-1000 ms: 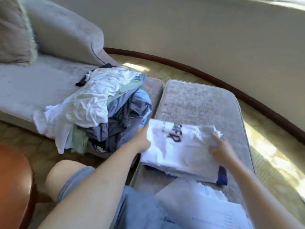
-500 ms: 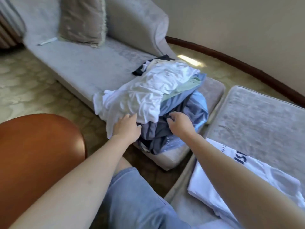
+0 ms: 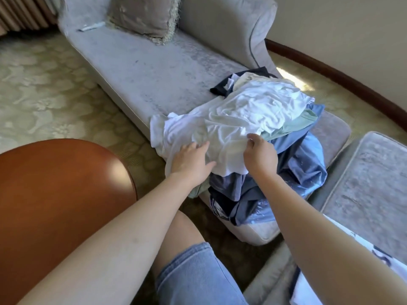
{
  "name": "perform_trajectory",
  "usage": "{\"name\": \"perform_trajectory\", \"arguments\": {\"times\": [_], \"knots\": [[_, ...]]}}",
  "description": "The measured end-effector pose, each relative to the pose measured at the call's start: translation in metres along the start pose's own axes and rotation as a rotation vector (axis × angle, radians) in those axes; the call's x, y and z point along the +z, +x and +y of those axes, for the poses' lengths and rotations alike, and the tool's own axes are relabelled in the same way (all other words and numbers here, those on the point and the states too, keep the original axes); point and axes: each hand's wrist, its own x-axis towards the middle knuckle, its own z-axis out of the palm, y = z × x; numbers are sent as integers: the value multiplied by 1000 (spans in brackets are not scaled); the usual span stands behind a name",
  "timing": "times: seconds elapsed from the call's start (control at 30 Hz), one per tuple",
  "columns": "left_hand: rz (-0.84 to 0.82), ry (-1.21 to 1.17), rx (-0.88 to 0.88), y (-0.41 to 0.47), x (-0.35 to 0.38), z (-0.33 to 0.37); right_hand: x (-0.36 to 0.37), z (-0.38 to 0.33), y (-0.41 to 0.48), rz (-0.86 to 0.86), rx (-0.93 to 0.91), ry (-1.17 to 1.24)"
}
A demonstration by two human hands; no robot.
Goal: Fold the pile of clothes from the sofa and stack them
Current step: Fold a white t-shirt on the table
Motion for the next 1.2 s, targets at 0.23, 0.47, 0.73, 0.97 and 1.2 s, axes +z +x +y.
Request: {"name": "perform_trajectory", "arguments": {"times": [0.23, 0.47, 0.73, 0.97, 1.2], "knots": [[59, -182, -1, 11, 13, 46, -39, -11, -20, 106, -207, 172], [405, -448, -12, -21, -50, 28, -85, -70, -34, 216, -233, 387], [869, -516, 47, -114, -216, -38, -132, -210, -72, 309, -540, 520], [1145, -558, 77, -241, -318, -74, -175, -316, -151, 251, -775, 725], [1115, -504, -130, -326, -320, -140, -137, -336, -228, -54, -1017, 595]]}}
